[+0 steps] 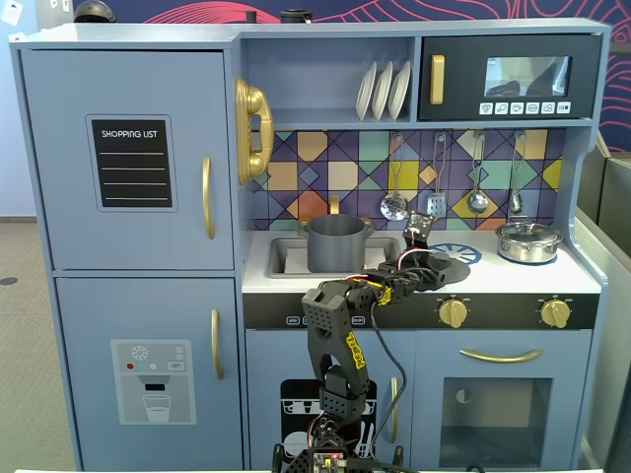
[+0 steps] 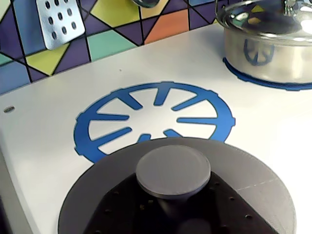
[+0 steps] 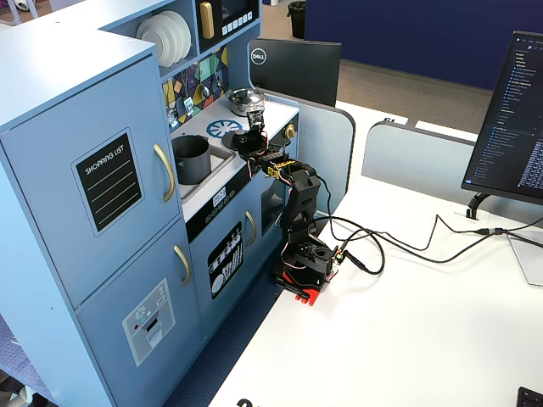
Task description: Take off the lid from the gray recipient and place it on the counter
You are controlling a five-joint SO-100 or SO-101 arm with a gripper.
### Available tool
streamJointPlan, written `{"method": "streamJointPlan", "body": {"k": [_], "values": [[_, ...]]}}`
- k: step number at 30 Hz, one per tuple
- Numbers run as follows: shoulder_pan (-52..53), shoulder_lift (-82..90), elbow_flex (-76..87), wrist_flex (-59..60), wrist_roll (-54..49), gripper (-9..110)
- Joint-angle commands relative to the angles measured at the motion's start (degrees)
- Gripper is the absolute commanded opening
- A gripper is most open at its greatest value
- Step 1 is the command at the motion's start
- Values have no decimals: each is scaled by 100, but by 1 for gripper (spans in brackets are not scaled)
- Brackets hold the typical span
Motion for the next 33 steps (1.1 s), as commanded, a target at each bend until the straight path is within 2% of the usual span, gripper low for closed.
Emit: {"method": "streamJointPlan", "body": {"k": [1,3,6,9,12,18,21,26,28,30,33], "values": [[44,-114,-246,-360,-88,0],[44,-141,-237,-404,-70,1],[105,-53,-167,-439,105,19],[193,114,-79,-439,97,28],[281,413,-44,-299,70,31],[281,1573,-88,492,105,29],[79,2549,-88,1600,193,22],[-668,4474,-149,5010,527,0],[-1151,5106,-132,6135,861,0],[-1696,5607,62,7022,765,0],[-2347,6231,606,7831,580,0]]}}
